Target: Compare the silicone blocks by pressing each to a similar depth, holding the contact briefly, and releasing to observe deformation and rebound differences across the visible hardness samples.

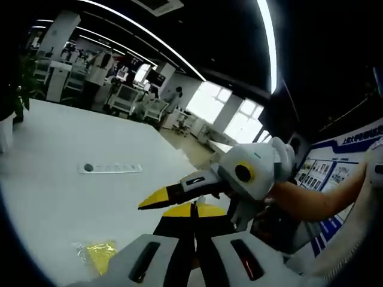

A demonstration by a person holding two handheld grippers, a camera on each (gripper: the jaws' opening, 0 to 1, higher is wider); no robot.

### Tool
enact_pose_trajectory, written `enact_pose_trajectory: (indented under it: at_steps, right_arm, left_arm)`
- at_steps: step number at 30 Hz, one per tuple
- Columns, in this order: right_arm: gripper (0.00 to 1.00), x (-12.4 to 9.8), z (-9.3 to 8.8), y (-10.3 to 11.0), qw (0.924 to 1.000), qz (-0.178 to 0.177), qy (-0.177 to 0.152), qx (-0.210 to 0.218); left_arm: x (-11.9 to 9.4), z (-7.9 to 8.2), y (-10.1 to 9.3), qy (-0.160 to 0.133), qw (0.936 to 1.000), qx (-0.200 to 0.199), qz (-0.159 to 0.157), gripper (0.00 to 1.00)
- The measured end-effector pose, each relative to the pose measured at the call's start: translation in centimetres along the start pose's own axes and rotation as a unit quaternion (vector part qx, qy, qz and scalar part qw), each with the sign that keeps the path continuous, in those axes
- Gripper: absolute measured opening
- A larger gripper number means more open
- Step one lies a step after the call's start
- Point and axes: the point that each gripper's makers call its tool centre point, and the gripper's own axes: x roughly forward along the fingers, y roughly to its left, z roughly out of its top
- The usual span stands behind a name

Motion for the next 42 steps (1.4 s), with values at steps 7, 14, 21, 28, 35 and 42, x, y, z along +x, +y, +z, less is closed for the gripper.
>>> enact_pose_trajectory:
  at_steps: [7, 14, 21, 28, 35, 42]
  right_arm:
    - [0.54, 0.6, -0.5, 0.1, 0.9998, 0.014, 0.011, 0.008]
    - [0.43, 0.5, -1.2, -0.1, 0.9993, 0.026, 0.019, 0.019]
    - [0.34, 0.3, -1.1, 0.6, 0.9986, 0.038, 0.020, 0.032]
    - [0.26, -0.6, -1.0, 1.6, 0.9956, 0.056, 0.031, 0.069]
    - [0.19, -1.3, -0.9, 2.3, 0.9942, 0.061, 0.032, 0.082]
    - [0.16, -1.4, -0.9, 2.6, 0.9950, 0.058, 0.032, 0.075]
  left_arm:
    - [0.2, 0.1, -0.1, 0.002, 1.0000, 0.006, -0.001, 0.00]
    - [0.3, 0.3, -0.4, 0.003, 0.9999, 0.010, -0.007, 0.00]
    - [0.5, 0.3, -1.0, 0.007, 0.9998, 0.008, -0.017, 0.00]
    - [0.3, 0.4, -1.9, 0.002, 0.9995, 0.008, -0.030, 0.00]
    - [0.3, 0.4, -2.8, 0.002, 0.9991, 0.015, -0.038, 0.00]
    - [0.3, 0.3, -3.2, 0.005, 0.9989, 0.023, -0.041, 0.00]
